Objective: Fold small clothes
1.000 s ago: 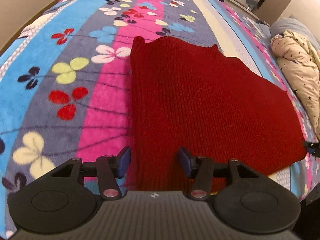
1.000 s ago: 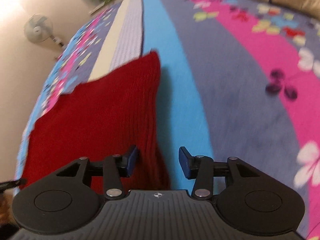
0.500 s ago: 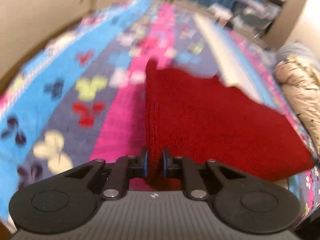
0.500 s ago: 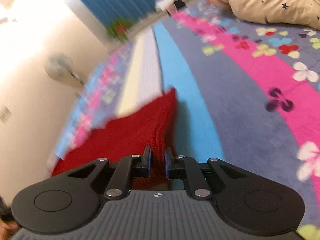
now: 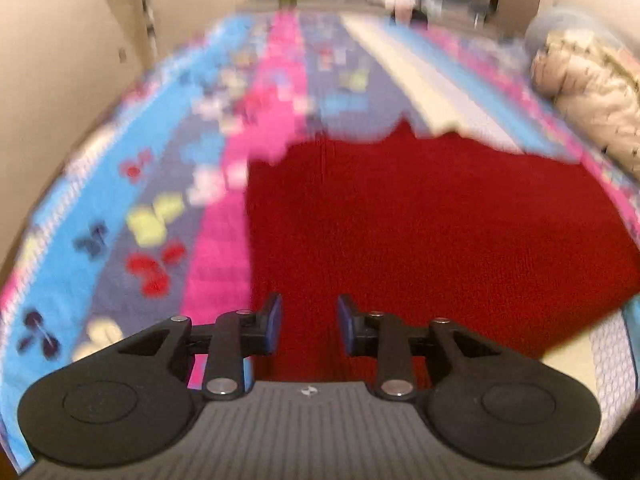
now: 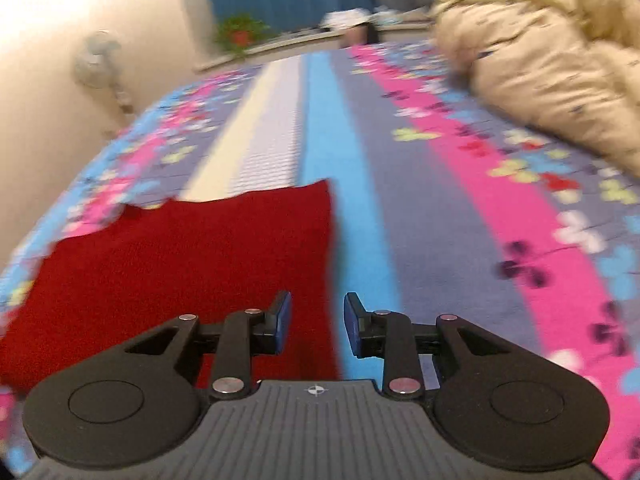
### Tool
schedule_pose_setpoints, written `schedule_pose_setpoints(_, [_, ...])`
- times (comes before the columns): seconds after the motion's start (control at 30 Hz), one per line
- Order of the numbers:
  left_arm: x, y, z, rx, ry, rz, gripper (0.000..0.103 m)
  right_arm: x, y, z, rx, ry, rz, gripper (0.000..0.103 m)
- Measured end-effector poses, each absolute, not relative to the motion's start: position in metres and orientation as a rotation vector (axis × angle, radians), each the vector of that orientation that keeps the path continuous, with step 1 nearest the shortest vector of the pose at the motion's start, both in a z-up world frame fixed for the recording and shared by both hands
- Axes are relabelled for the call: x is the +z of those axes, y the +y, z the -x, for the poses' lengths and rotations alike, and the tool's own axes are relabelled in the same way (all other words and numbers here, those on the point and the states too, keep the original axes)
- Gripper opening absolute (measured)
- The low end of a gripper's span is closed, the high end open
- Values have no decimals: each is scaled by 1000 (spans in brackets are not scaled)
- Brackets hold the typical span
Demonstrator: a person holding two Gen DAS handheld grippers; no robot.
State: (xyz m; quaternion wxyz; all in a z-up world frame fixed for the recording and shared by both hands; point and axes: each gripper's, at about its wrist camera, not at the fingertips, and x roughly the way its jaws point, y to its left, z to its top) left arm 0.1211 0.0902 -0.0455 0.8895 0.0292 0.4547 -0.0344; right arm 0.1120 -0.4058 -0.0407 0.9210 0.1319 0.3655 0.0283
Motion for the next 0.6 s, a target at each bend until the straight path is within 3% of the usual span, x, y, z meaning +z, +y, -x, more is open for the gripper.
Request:
schedule_pose_setpoints(0.07, [-65,92,-128,-63,1037,-64,37,-58,-399,-121,97,869,-246,31])
schedule_pose_setpoints(0.13, [-59,91,-129,-46,1006,-71,38,-80,-389,-128,84,1015,-159,30])
schedule_pose_setpoints(0.27, [-44,90,-121,-57,924,-50,38,-73,-377,-128,85,974,-101,31])
schedule_pose_setpoints(0.4, [-62,89,-128,-48,1029,-64,41,-82,-382,-127,81,1000,-113,31])
schedule_pose_setpoints(0.6, [-53,89,-122,-44,1001,-62,43,-72,-377,-127,61,959,-131,31])
